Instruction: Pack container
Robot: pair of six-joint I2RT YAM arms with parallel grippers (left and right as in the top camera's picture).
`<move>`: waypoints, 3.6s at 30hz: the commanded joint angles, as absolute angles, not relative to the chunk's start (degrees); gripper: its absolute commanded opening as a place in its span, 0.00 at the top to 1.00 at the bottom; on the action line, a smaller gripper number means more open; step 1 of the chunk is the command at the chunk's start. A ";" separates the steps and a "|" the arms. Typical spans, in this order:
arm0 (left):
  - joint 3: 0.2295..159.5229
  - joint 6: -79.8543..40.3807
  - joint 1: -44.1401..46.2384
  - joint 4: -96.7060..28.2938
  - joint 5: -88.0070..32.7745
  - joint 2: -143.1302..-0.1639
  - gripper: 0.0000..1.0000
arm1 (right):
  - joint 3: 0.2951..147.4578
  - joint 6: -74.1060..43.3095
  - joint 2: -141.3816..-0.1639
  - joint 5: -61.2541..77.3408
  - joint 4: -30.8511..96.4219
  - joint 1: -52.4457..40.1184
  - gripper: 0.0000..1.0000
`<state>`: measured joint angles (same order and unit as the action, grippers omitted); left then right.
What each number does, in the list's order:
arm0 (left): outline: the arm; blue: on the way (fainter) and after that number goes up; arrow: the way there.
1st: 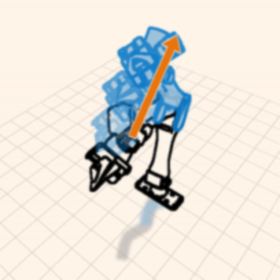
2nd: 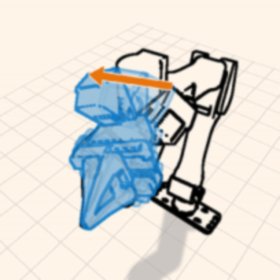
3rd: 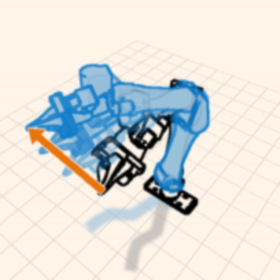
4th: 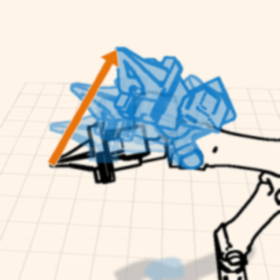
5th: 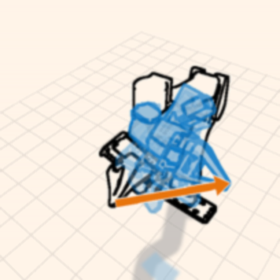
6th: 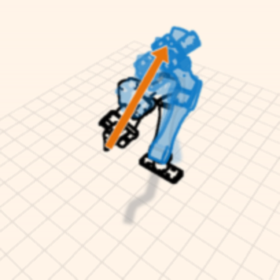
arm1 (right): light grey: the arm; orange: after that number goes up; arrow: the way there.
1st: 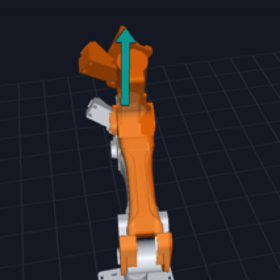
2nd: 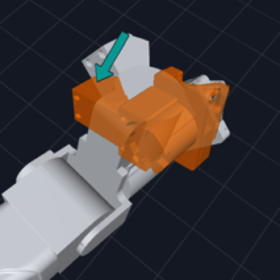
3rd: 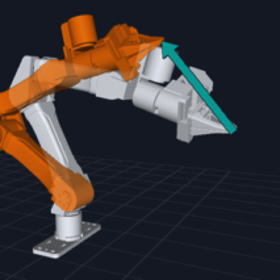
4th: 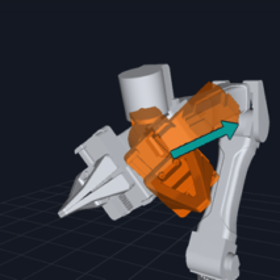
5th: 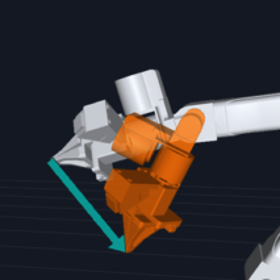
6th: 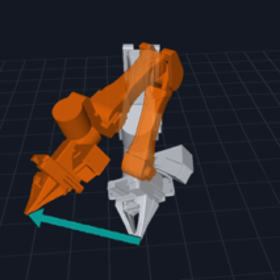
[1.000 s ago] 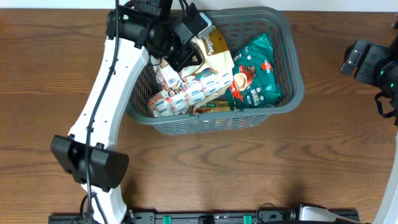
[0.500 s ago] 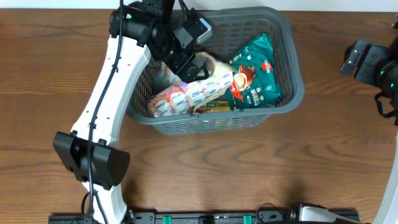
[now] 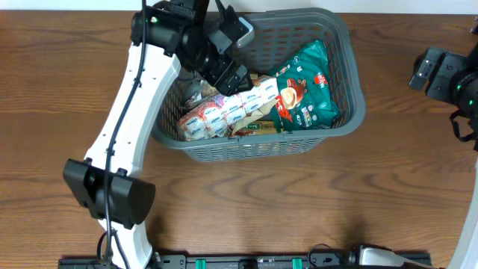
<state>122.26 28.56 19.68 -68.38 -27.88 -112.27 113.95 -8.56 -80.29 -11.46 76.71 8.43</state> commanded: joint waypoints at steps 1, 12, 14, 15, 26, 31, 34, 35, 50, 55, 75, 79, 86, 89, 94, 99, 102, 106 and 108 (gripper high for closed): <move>123.26 24.16 19.68 -66.22 -23.66 -106.59 0.01 | 114.63 -9.15 -80.36 -12.21 76.77 8.75 0.01; 123.24 15.77 19.68 -64.90 -0.45 -91.44 0.01 | 114.63 -9.15 -80.36 -12.21 76.77 8.75 0.01; 123.24 14.33 19.68 -66.43 1.39 -90.32 0.01 | 114.63 -9.15 -80.36 -12.21 76.77 8.75 0.01; 123.24 14.24 19.68 -66.96 1.76 -89.91 0.01 | 114.63 -9.15 -80.36 -12.21 76.77 8.75 0.01; 123.24 14.24 19.70 -67.46 1.98 -89.08 0.01 | 114.63 -9.15 -80.36 -12.21 76.77 8.75 0.01; 123.24 10.31 19.46 -65.58 2.02 -88.66 0.01 | 114.63 -9.15 -80.36 -12.21 76.77 8.75 0.01; 123.24 6.46 18.92 -62.22 2.02 -87.50 0.01 | 114.63 -9.15 -80.36 -12.21 76.77 8.75 0.01; 123.24 6.28 18.52 -60.93 2.00 -86.85 0.01 | 114.63 -9.15 -80.36 -12.21 76.77 8.75 0.01; 122.74 2.02 1.93 -55.53 2.28 -71.35 0.01 | 114.63 -9.15 -80.36 -12.21 76.77 8.75 0.01; 118.72 1.21 -2.59 -55.13 3.27 -64.47 0.01 | 114.63 -9.15 -80.36 -12.21 76.77 8.75 0.01; 70.37 -9.87 -6.20 -30.41 5.65 -33.30 0.01 | 114.63 -9.15 -80.36 -12.21 76.77 8.75 0.01; 64.49 -14.59 -6.20 -27.88 5.65 -31.86 0.01 | 114.63 -9.15 -80.36 -12.21 76.77 8.75 0.01; 52.90 -18.59 -6.02 -18.61 5.63 -29.39 0.01 | 114.63 -9.15 -80.36 -12.21 76.77 8.75 0.01; 47.62 -18.96 -6.02 -13.15 5.58 -27.81 0.01 | 114.63 -9.15 -80.36 -12.21 76.77 8.75 0.01; 40.75 -21.41 -6.04 -9.28 5.63 -24.91 0.01 | 114.63 -9.15 -80.36 -12.21 76.77 8.75 0.01; 36.51 -22.70 -6.04 -8.60 5.63 -22.26 0.01 | 114.63 -9.15 -80.36 -12.21 76.77 8.75 0.01; 32.91 -24.53 -6.04 -7.16 5.61 -20.18 0.01 | 114.63 -9.15 -80.36 -12.21 76.77 8.75 0.01; 28.32 -25.87 -6.02 -5.30 5.61 -17.47 0.01 | 114.63 -9.15 -80.36 -12.21 76.77 8.75 0.01; 26.09 -26.55 -6.02 -4.67 5.63 -16.05 0.02 | 114.63 -9.15 -80.36 -12.21 76.77 8.75 0.01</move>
